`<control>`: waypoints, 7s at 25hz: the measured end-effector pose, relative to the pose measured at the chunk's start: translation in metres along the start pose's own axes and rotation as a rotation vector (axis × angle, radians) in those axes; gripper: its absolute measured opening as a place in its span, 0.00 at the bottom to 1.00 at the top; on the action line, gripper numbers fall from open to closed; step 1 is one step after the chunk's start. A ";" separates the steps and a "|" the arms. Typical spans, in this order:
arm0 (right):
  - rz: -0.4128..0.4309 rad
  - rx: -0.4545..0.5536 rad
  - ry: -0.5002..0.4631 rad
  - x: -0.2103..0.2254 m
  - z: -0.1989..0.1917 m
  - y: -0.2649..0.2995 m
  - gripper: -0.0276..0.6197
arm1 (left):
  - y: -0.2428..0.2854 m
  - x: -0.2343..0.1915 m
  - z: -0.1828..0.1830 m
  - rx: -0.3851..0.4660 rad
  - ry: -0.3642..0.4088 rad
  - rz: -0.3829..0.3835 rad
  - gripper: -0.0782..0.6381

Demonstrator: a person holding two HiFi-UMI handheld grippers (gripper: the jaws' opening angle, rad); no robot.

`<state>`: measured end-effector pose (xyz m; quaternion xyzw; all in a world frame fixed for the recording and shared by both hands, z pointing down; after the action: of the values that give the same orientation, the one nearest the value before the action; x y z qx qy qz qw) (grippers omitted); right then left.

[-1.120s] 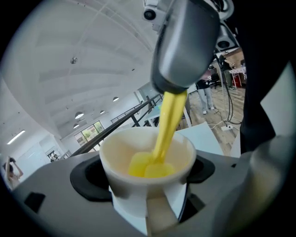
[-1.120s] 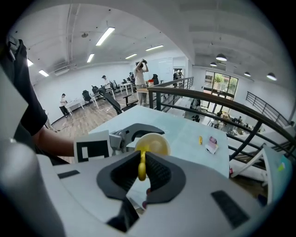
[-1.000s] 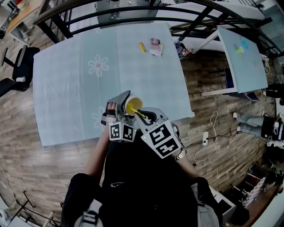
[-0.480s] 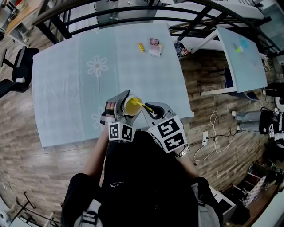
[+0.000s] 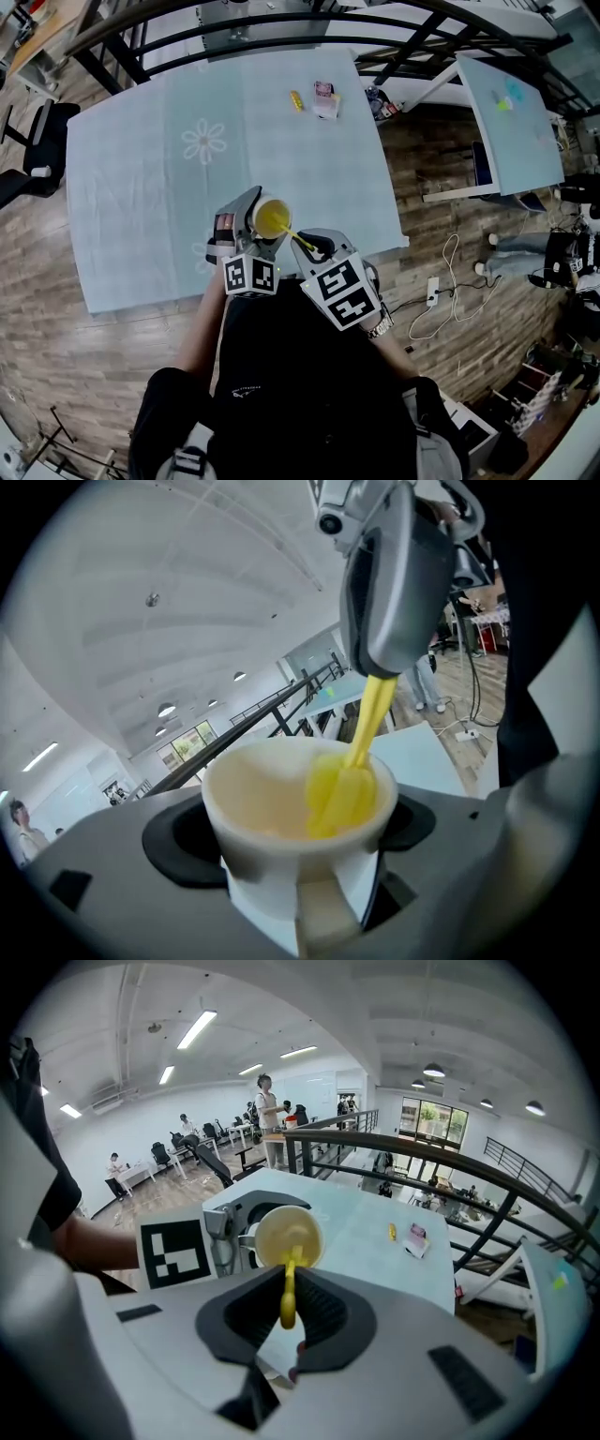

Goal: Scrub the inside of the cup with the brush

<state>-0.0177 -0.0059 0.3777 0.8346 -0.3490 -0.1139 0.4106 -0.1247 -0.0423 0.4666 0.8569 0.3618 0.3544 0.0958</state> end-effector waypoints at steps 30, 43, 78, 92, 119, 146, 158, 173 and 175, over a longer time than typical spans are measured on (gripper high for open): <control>-0.059 0.060 0.028 0.018 0.008 0.006 0.10 | 0.001 0.019 0.018 0.051 0.000 -0.063 0.71; 0.039 -0.025 -0.025 -0.003 0.005 0.020 0.10 | 0.007 0.015 0.007 0.028 -0.017 -0.048 0.71; -0.125 0.155 0.140 0.030 0.006 0.005 0.10 | 0.058 0.024 -0.093 -0.061 -0.597 0.050 0.71; -0.169 0.148 0.209 0.032 -0.013 0.000 0.10 | 0.107 0.017 -0.136 -0.094 -0.741 0.112 0.71; -0.163 0.136 0.233 0.025 -0.026 0.003 0.10 | 0.120 0.062 -0.161 -0.161 -0.659 0.019 0.71; -0.149 0.203 0.237 0.031 -0.036 -0.005 0.10 | 0.066 0.058 -0.166 -0.206 -0.696 0.077 0.71; -0.074 0.293 0.255 0.059 -0.070 -0.037 0.10 | -0.009 0.044 -0.090 -0.083 -0.735 0.345 0.70; 0.050 0.377 0.285 0.105 -0.169 -0.097 0.10 | 0.002 0.093 0.102 0.222 -0.735 0.379 0.25; 0.055 0.367 0.270 0.107 -0.182 -0.102 0.10 | 0.000 0.103 0.116 0.226 -0.752 0.401 0.19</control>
<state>0.1973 0.0748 0.4257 0.8933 -0.3282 0.0755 0.2977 0.0040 0.0397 0.4370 0.9847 0.1649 -0.0124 0.0557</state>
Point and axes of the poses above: the fingertips, and each gripper's own axes: y forward along the fingers, x to its right, z out of its top, the point moved 9 cm from there along -y, backward along the fingers, and after that the axes turned 2 degrees about y, right-handed, at the moved point
